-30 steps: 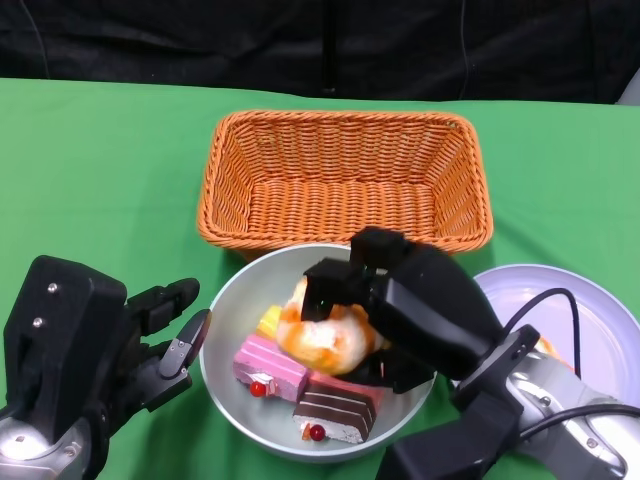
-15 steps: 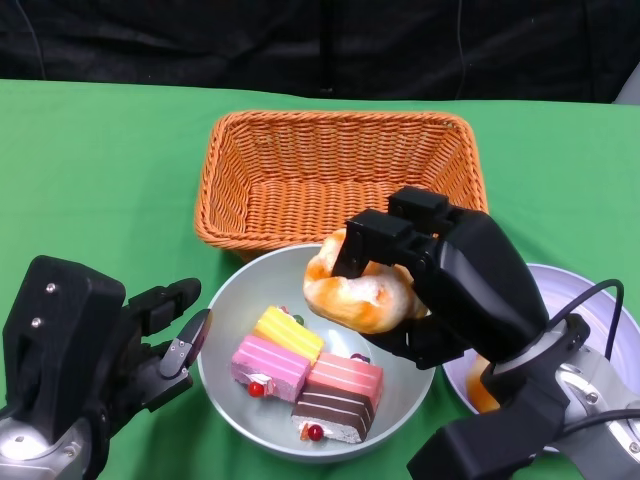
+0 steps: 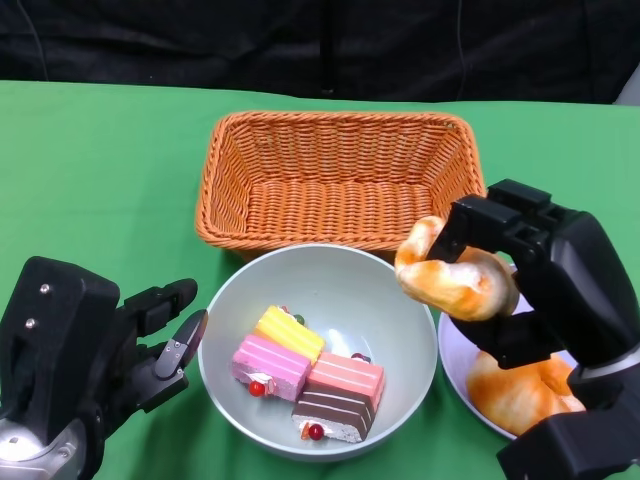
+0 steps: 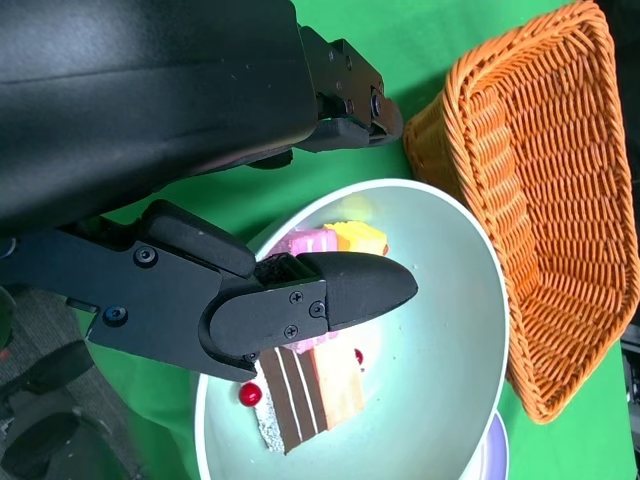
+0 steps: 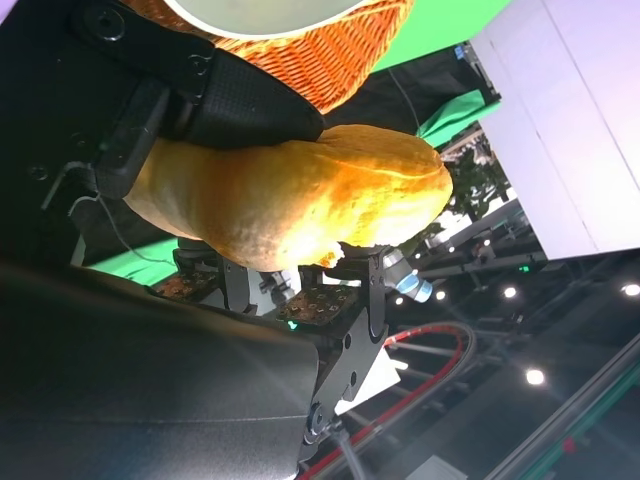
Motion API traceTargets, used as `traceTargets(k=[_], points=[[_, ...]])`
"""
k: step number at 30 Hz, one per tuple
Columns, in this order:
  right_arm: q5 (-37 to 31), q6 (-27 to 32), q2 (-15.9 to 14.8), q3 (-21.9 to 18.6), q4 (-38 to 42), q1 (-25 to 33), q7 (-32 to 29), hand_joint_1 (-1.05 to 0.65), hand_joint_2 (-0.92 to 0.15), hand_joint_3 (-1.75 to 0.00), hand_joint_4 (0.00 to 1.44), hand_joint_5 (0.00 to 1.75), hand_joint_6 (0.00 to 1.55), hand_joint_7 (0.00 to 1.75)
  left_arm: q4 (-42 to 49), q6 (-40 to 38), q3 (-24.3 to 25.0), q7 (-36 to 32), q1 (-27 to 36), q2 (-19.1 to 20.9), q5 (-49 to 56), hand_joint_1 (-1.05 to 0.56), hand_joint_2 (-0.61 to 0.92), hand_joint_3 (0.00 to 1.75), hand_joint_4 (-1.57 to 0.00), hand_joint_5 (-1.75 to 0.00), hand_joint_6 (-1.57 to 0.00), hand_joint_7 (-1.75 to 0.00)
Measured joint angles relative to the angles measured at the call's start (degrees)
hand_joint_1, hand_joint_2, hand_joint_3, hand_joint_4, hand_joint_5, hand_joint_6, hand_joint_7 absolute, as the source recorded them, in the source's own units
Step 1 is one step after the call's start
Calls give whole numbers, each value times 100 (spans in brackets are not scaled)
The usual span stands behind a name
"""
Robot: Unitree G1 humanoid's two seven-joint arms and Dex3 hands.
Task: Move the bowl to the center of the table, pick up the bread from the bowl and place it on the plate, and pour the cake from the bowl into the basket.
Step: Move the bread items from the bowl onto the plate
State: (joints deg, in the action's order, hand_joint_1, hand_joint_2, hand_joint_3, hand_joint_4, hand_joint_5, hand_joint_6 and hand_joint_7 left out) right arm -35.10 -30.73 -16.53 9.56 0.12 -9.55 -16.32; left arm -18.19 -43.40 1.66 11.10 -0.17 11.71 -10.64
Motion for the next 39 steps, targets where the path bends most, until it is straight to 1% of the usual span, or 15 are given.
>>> traceTargets(k=[4,8,13,19,21,22,24,25,26,27,28,29,31,34,39], points=[[-71,81,-118,-270,10,69,-29,-20,-17,-170,104,175,80,168,0,0,23,1,1,-1,-9,-71,92,68,0,-56,-21,-1],[-410,325,-271,-484,119,101,-195,-18,-20,-165,104,175,79,170,0,-1,23,3,1,-2,-18,-72,92,67,0,-57,-22,-1],[-782,530,-444,-521,478,103,-486,-18,-27,-155,102,175,77,171,-2,-3,26,29,7,-2,-39,-72,92,67,0,-56,-22,-1],[-1132,967,-528,-445,804,92,-578,-18,-24,-153,102,175,79,167,-5,-10,25,28,11,-2,-35,-73,92,67,0,-58,-23,-1],[-1180,1118,-535,-374,886,92,-574,-14,-23,-151,102,175,82,160,-5,-10,26,28,12,-1,-35,-73,92,67,0,-58,-23,-1],[-1187,1165,-535,-343,911,92,-566,-14,-24,-147,99,175,82,152,-5,-10,25,28,13,-1,-35,-73,92,67,0,-58,-23,-1],[-1169,1322,-555,-265,916,89,-338,-16,-35,-123,87,175,87,111,-10,-10,24,28,15,-1,-33,-72,92,67,0,-57,-23,-1],[-1156,1463,-582,-230,891,90,-90,-23,-41,-103,76,142,79,79,-21,-10,23,28,20,-1,-33,-72,92,67,0,-57,-22,0],[-1150,1652,-618,-207,853,92,205,-28,-51,-80,72,109,78,43,-32,-10,22,28,25,-1,-33,-72,92,68,0,-57,-22,0],[-1147,1810,-651,-190,811,94,437,-30,-55,-71,70,97,79,29,-38,-10,22,28,32,0,-33,-72,92,68,0,-57,-22,0],[-1145,1963,-679,-167,740,97,684,-45,-75,-41,48,69,59,12,-42,-10,22,28,40,0,-32,-72,92,68,0,-57,-22,0],[-1142,2155,-729,-122,619,103,1053,-53,-83,-29,37,57,48,6,-48,-10,21,28,43,1,-32,-72,92,68,0,-57,-22,0],[-1142,2474,-842,-25,369,125,1675,-66,-90,-22,19,43,31,1,-59,-10,21,28,46,1,-33,-73,92,67,0,-58,-23,-1],[-1152,2823,-924,25,92,170,2217,-78,-92,-25,7,39,19,0,-62,-26,26,28,48,3,-26,-72,92,66,0,-57,-22,0],[-1288,3134,-1096,179,-219,287,2636,-90,-92,-33,0,41,14,0,-58,474,-221,49,121,327,403,-70,92,56,0,-53,-22,0]])
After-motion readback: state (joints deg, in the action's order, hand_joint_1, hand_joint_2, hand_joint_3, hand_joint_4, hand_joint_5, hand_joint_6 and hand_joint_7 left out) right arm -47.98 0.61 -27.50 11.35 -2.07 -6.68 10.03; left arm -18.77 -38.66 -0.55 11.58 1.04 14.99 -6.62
